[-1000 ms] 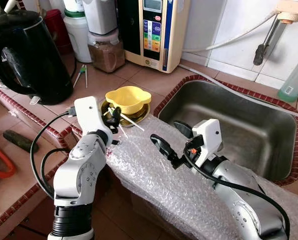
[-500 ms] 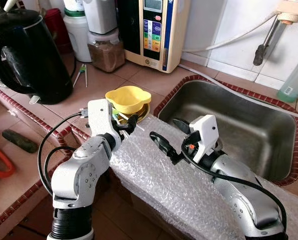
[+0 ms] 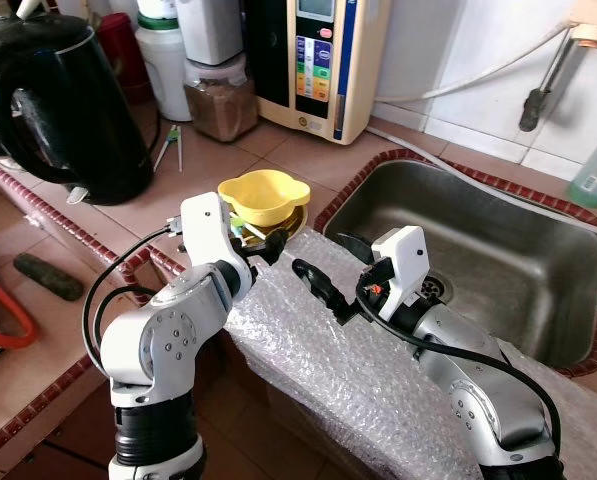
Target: Kitchen organization
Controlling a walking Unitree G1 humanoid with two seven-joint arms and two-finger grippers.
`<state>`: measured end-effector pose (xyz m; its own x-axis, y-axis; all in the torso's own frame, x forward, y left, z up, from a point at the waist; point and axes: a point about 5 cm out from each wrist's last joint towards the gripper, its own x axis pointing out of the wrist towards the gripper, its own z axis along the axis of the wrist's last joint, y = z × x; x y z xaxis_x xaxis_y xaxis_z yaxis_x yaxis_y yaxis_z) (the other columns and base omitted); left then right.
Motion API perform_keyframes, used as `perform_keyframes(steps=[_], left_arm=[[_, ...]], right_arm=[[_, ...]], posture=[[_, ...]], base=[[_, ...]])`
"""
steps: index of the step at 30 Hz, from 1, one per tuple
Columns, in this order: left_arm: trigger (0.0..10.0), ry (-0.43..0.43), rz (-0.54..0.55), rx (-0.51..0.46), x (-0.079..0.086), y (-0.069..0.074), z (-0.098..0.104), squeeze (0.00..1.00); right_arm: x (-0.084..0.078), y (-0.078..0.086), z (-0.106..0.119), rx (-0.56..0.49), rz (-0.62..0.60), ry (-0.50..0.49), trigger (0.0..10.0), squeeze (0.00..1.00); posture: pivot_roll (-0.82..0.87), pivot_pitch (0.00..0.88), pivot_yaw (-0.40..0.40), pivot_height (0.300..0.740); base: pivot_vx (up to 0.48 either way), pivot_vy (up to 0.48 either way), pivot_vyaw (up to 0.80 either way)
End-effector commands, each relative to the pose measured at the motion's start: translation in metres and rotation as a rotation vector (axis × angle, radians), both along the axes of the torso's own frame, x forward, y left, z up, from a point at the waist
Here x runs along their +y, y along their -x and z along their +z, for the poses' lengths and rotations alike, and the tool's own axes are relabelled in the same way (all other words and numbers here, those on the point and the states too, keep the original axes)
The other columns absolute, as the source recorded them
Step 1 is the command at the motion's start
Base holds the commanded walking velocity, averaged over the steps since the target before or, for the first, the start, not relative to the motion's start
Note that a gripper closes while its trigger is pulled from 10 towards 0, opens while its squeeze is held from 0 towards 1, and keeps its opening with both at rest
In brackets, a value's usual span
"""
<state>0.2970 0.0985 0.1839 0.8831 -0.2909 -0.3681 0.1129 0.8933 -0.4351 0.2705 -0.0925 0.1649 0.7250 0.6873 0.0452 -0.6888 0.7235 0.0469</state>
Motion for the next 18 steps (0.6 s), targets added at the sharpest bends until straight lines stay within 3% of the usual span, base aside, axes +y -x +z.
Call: perform_keyframes(steps=[1,10,11,13,14,15,16,18], left_arm=[[10.0,0.01,-0.001,0.029,-0.001,-0.002,0.001,0.0],[10.0,0.033,-0.008,0.1,-0.005,0.001,-0.001,0.0],[9.5,0.039,-0.006,0.114,-0.005,0.001,-0.003,0.0],[9.4,0.048,-0.012,0.135,-0.005,0.001,-0.006,0.0],[8.5,0.051,-0.006,0.147,-0.005,0.0,-0.008,0.0],[8.5,0.053,-0.002,0.154,-0.005,0.0,-0.009,0.0],[6.9,0.055,-0.012,0.156,-0.006,0.0,-0.011,0.0],[6.3,0.059,-0.016,0.164,-0.008,-0.001,-0.013,0.0]], right_arm=[[-0.001,0.0,-0.001,-0.003,-0.009,0.0,10.0,0.0],[0.001,0.0,0.0,-0.008,-0.003,-0.006,10.0,0.0],[0.001,0.0,0.0,-0.008,-0.003,-0.006,10.0,0.0],[0.001,0.001,0.0,-0.007,-0.001,-0.006,10.0,0.0],[0.001,0.002,-0.001,-0.006,-0.001,-0.007,10.0,0.0],[0.001,0.002,-0.001,-0.005,-0.001,-0.007,10.0,0.0],[0.001,0.003,-0.001,-0.003,0.0,-0.006,10.0,0.0],[0.001,0.003,-0.001,-0.001,0.0,-0.006,10.0,0.0]], posture=[[-0.03,0.056,0.065,0.74],[-0.04,0.058,0.066,0.74],[-0.04,0.059,0.066,0.74],[-0.04,0.06,0.067,0.74],[-0.04,0.061,0.067,0.74],[-0.04,0.061,0.067,0.74],[-0.05,0.063,0.066,0.74],[-0.05,0.065,0.067,0.74]], base=[[0.0,0.0,0.0],[0.0,0.0,0.0],[0.0,0.0,0.0],[0.0,0.0,0.0],[0.0,0.0,0.0],[0.0,0.0,0.0],[0.0,0.0,0.0],[0.0,0.0,0.0]])
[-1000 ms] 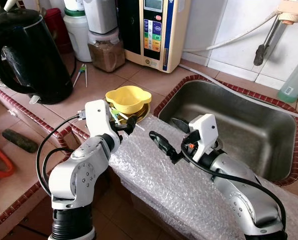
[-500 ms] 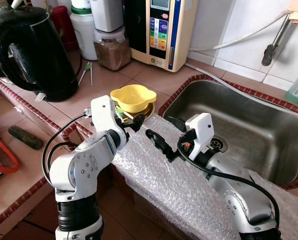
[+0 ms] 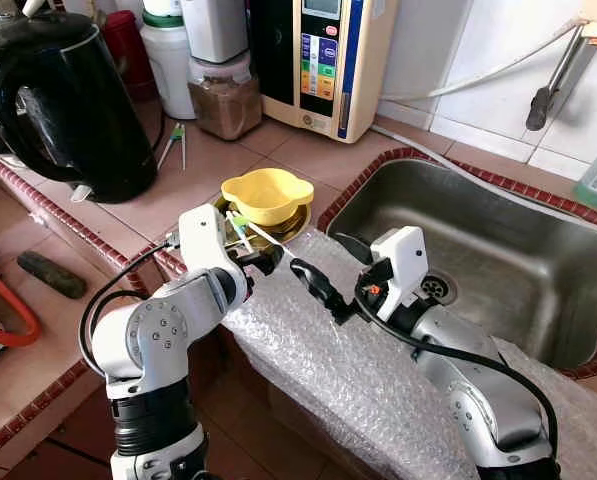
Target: Kitchen organization
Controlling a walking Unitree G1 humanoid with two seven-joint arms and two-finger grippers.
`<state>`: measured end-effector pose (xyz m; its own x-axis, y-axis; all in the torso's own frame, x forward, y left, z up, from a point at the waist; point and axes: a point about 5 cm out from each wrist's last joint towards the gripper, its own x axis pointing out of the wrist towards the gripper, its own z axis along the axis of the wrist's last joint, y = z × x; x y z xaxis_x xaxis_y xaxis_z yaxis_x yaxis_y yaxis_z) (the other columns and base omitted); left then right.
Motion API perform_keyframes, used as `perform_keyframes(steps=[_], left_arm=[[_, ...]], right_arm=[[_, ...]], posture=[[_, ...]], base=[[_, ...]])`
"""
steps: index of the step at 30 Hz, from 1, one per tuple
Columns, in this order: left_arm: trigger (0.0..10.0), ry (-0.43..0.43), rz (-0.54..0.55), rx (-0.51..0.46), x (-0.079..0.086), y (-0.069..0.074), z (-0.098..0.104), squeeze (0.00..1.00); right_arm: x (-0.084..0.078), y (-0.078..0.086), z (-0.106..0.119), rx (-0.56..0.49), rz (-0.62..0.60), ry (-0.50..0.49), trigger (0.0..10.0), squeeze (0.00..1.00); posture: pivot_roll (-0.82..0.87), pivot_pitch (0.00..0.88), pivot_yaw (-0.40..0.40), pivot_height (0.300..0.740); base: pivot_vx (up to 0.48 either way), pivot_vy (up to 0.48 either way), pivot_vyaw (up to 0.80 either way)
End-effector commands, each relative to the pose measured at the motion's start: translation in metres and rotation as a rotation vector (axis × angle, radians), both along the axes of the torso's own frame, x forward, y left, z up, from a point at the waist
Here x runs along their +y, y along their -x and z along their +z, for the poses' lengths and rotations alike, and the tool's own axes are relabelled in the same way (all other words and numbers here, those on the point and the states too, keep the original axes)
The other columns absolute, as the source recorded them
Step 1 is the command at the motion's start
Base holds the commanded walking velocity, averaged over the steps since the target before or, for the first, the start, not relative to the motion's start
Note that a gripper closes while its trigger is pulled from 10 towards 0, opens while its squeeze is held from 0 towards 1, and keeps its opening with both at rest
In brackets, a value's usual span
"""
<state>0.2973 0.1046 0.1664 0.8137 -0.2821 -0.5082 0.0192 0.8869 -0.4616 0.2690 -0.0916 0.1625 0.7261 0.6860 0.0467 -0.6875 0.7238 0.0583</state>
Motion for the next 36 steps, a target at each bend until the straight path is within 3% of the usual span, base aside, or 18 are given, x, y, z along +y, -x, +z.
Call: perform_keyframes(steps=[1,4,6,7,8,10,11,20,21,22,23,25,26,27,28,29,30,36], left_arm=[[4.2,0.049,-0.037,-0.004,-0.016,-0.002,0.003,0.0],[3.6,0.054,-0.04,0.001,-0.018,-0.004,0.001,0.0],[1.6,0.055,-0.031,0.011,-0.019,-0.007,-0.002,0.0],[1.6,0.055,-0.031,0.011,-0.019,-0.007,-0.002,0.0],[0.6,0.061,-0.029,0.014,-0.02,-0.009,-0.003,0.0],[0.7,0.064,-0.033,0.01,-0.022,-0.011,-0.002,0.0],[0.0,0.07,-0.033,0.003,-0.023,-0.012,-0.001,0.0],[0.0,0.071,-0.073,-0.029,-0.031,-0.02,0.001,0.0],[1.6,0.052,-0.084,-0.031,-0.032,-0.02,0.0,0.0],[4.1,0.045,-0.088,-0.03,-0.033,-0.021,0.0,0.0],[4.1,0.039,-0.09,-0.028,-0.033,-0.02,0.0,0.0],[10.0,0.036,-0.107,-0.055,-0.035,-0.022,0.003,0.0],[10.0,0.038,-0.113,-0.063,-0.036,-0.022,0.004,0.0],[7.3,0.042,-0.105,-0.067,-0.035,-0.022,0.005,0.0],[7.3,0.042,-0.097,-0.067,-0.035,-0.022,0.005,0.0],[1.8,0.035,-0.095,-0.069,-0.034,-0.023,0.005,0.0],[0.0,0.035,-0.095,-0.063,-0.033,-0.022,0.004,0.0],[0.0,0.042,-0.09,-0.052,-0.032,-0.022,0.002,0.0]], right_arm=[[0.0,0.002,0.001,-0.007,0.001,0.004,10.0,0.0],[0.0,0.003,0.001,-0.005,0.0,0.004,10.0,0.0],[-0.001,0.004,0.0,-0.003,-0.003,0.005,10.0,0.0],[-0.001,0.004,0.0,-0.003,-0.003,0.005,10.0,0.0],[-0.001,0.005,0.0,-0.001,-0.005,0.005,10.0,0.0],[-0.001,0.006,0.0,0.001,-0.007,0.005,10.0,0.0],[-0.001,0.007,-0.001,0.002,-0.009,0.005,10.0,0.0],[-0.003,0.011,-0.003,0.01,-0.016,0.011,10.0,0.0],[-0.003,0.012,-0.003,0.01,-0.015,0.013,10.0,0.0],[-0.003,0.012,-0.003,0.01,-0.015,0.013,10.0,0.0],[-0.003,0.012,-0.003,0.01,-0.015,0.014,10.0,0.0],[-0.004,0.012,-0.004,0.011,-0.017,0.017,10.0,0.0],[-0.004,0.012,-0.004,0.012,-0.017,0.017,10.0,0.0],[-0.004,0.013,-0.004,0.012,-0.017,0.017,10.0,0.0],[-0.004,0.013,-0.004,0.012,-0.017,0.017,10.0,0.0],[-0.004,0.013,-0.004,0.013,-0.017,0.017,10.0,0.0],[-0.003,0.013,-0.004,0.013,-0.016,0.017,10.0,0.0],[-0.003,0.014,-0.004,0.018,-0.018,0.015,10.0,0.0]], posture=[[-0.05,0.065,0.067,0.74],[-0.06,0.067,0.069,0.74],[-0.06,0.07,0.071,0.74],[-0.06,0.07,0.071,0.74],[-0.07,0.07,0.073,0.74],[-0.07,0.071,0.074,0.74],[-0.07,0.071,0.074,0.74],[-0.09,0.068,0.073,0.74],[-0.09,0.068,0.073,0.74],[-0.09,0.069,0.072,0.74],[-0.09,0.069,0.072,0.74],[-0.09,0.07,0.071,0.74],[-0.09,0.071,0.071,0.74],[-0.09,0.072,0.071,0.74],[-0.09,0.072,0.071,0.74],[-0.09,0.075,0.072,0.74],[-0.09,0.077,0.072,0.74],[-0.08,0.088,0.074,0.74]], base=[[0.0,0.0,0.0],[0.0,0.0,0.0],[0.0,0.0,0.0],[0.0,0.0,0.0],[0.0,0.0,0.0],[0.0,0.0,0.0],[0.0,0.0,0.0],[0.0,0.0,0.0],[0.0,0.0,0.0],[0.0,0.0,0.0],[0.0,0.0,0.0],[0.0,0.0,0.0],[0.0,0.0,0.0],[0.0,0.0,0.0],[0.0,0.0,0.0],[0.0,0.0,0.0],[0.0,0.0,0.0],[0.0,0.0,0.0]])
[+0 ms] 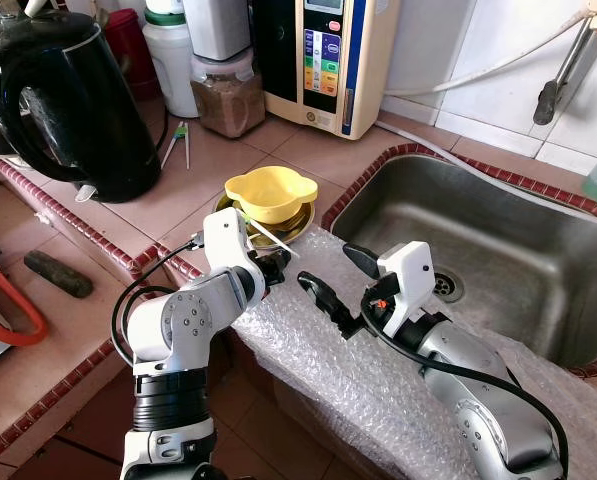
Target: Kitchen organization
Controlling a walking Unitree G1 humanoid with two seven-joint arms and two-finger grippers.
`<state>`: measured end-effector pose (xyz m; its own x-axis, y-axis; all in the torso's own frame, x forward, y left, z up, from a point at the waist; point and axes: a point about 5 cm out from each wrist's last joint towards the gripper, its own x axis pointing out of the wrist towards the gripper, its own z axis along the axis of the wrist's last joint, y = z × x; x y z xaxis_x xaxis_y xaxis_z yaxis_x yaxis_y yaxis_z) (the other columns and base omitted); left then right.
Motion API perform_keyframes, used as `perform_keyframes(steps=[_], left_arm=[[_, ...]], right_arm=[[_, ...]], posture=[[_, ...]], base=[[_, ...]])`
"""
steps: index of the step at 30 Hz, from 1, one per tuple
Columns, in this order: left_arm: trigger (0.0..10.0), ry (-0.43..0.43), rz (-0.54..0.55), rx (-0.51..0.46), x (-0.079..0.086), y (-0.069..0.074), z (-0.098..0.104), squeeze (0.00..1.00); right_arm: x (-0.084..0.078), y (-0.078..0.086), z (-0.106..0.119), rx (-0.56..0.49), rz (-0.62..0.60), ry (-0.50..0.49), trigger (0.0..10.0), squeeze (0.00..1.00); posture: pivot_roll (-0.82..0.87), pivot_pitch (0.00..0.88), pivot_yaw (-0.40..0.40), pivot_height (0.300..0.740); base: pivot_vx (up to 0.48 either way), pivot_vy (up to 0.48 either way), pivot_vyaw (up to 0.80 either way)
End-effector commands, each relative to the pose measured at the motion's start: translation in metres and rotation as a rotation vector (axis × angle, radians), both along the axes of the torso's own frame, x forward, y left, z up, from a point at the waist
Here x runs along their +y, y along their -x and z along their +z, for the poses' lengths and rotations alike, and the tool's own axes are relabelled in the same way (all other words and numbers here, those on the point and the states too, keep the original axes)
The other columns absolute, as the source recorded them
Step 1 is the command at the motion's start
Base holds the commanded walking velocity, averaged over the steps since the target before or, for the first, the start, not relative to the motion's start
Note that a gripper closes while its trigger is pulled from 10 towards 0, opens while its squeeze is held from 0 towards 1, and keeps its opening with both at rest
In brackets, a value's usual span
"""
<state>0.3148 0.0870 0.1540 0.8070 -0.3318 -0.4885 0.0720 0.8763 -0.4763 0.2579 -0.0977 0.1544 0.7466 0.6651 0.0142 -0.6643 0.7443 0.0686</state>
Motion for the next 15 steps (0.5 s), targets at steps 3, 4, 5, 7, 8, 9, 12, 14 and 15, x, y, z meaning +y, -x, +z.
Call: perform_keyframes(steps=[3,4,5,7,8,9,12,14,15], left_arm=[[0.0,0.017,-0.038,-0.042,-0.0144,-0.0052,0.0155,0.0],[0.0,0.013,-0.037,-0.046,-0.0142,-0.0053,0.0158,0.0],[0.0,0.008,-0.029,-0.053,-0.0135,-0.0058,0.0167,0.0],[0.0,0.008,-0.026,-0.058,-0.0132,-0.0061,0.0171,0.0],[0.0,0.003,-0.023,-0.066,-0.0124,-0.0066,0.0174,0.0],[0.0,0.002,-0.023,-0.067,-0.0121,-0.0067,0.0173,0.0],[0.0,-0.012,-0.009,-0.077,-0.01,-0.007,0.0156,0.0],[0.0,-0.011,-0.004,-0.087,-0.0102,-0.0075,0.016,0.0],[0.0,-0.01,-0.004,-0.086,-0.0102,-0.0076,0.0159,0.0]], right_arm=[[0.0027,0.0035,0.0037,-0.009,0.009,0.001,10.0,0.0],[0.0026,0.0035,0.0037,-0.008,0.008,0.001,10.0,0.0],[0.0026,0.0034,0.0037,-0.008,0.007,0.0,10.0,0.0],[0.0026,0.0033,0.0037,-0.007,0.006,0.0,10.0,0.0],[0.0025,0.0031,0.0035,-0.007,0.005,-0.001,10.0,0.0],[0.0026,0.003,0.0034,-0.007,0.004,-0.001,10.0,0.0],[0.0028,0.0032,0.0031,-0.005,-0.001,-0.004,10.0,0.0],[0.0027,0.0036,0.0029,-0.005,-0.004,-0.006,10.0,0.0],[0.0026,0.0037,0.0029,-0.004,-0.005,-0.007,10.0,0.0]], posture=[[-0.08,0.092,0.076,0.74],[-0.08,0.092,0.076,0.74],[-0.08,0.095,0.078,0.74],[-0.08,0.095,0.079,0.74],[-0.08,0.096,0.081,0.74],[-0.08,0.095,0.082,0.74],[-0.09,0.097,0.087,0.74],[-0.09,0.098,0.089,0.74],[-0.09,0.098,0.089,0.74]], base=[[0.0,0.0,0.0],[0.0,0.0,0.0],[0.0,0.0,0.0],[0.0,0.0,0.0],[0.0,0.0,0.0],[0.0,0.0,0.0],[0.0,0.0,0.0],[0.0,0.0,0.0],[0.0,0.0,0.0]])
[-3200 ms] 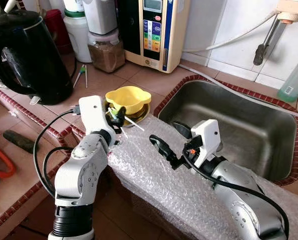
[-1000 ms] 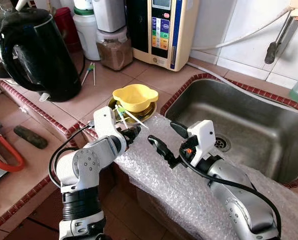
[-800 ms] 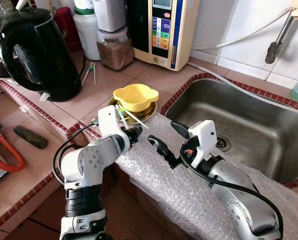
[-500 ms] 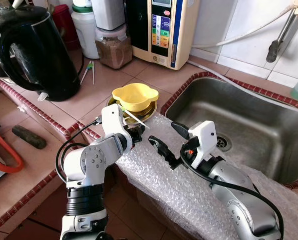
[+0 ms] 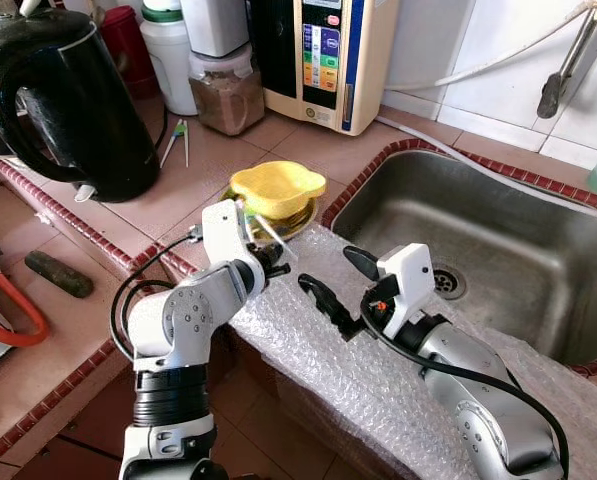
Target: Kitchen organization
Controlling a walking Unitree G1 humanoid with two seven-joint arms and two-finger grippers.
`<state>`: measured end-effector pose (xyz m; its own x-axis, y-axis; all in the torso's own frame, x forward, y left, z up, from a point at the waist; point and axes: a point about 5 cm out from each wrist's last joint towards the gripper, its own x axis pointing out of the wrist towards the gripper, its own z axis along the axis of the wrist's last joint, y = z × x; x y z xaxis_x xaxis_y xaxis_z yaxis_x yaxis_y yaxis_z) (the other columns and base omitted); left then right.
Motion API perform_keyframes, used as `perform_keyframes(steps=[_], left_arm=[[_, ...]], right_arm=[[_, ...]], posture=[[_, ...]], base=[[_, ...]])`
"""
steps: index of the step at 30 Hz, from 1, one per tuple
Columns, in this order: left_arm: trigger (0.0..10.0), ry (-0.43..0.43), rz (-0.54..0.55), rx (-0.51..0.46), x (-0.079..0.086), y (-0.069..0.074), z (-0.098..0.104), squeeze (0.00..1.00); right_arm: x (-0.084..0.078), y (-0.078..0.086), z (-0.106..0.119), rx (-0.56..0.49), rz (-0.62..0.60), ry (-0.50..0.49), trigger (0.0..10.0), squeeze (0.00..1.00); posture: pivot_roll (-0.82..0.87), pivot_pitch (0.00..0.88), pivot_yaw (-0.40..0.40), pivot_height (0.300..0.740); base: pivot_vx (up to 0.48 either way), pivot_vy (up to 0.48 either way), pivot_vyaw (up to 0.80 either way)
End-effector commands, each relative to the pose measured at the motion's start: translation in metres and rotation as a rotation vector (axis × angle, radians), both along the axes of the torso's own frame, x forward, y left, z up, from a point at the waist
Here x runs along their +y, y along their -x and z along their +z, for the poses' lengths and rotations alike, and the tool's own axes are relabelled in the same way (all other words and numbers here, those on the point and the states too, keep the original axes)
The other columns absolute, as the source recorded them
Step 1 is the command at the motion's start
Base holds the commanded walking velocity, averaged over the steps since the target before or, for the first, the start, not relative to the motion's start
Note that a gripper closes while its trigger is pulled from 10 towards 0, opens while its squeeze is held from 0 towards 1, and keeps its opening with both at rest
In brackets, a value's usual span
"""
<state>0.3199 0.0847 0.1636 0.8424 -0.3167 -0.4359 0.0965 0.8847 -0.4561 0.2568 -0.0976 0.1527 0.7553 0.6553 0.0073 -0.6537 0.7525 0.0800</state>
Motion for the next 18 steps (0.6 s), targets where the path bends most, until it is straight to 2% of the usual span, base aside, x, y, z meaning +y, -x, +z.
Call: perform_keyframes(steps=[1,8,11,15,18], left_arm=[[0.0,0.005,-0.008,-0.016,-0.008,-0.003,0.006,0.0],[0.0,-0.003,0.015,-0.029,-0.007,-0.002,0.009,0.0],[0.0,-0.034,0.07,-0.042,0.0,-0.003,0.01,0.0],[0.0,-0.102,0.108,-0.126,0.009,-0.003,0.018,0.0],[0.0,-0.11,0.109,-0.15,0.009,-0.003,0.021,0.0]], right_arm=[[0.002,0.003,0.004,-0.017,0.007,-0.002,10.0,0.0],[0.001,0.003,0.004,-0.016,0.003,-0.001,10.0,0.0],[0.001,0.003,0.004,-0.016,0.004,0.001,10.0,0.0],[0.0,0.002,0.004,-0.014,0.007,0.006,10.0,0.0],[0.0,0.002,0.004,-0.014,0.01,0.007,10.0,0.0]], posture=[[-0.09,0.099,0.088,0.74],[-0.09,0.099,0.082,0.74],[-0.09,0.099,0.079,0.74],[-0.08,0.1,0.07,0.74],[-0.08,0.1,0.067,0.74]], base=[[0.0,0.0,0.0],[0.0,0.0,0.0],[0.0,0.0,0.0],[0.0,0.0,0.0],[0.0,0.0,0.0]])
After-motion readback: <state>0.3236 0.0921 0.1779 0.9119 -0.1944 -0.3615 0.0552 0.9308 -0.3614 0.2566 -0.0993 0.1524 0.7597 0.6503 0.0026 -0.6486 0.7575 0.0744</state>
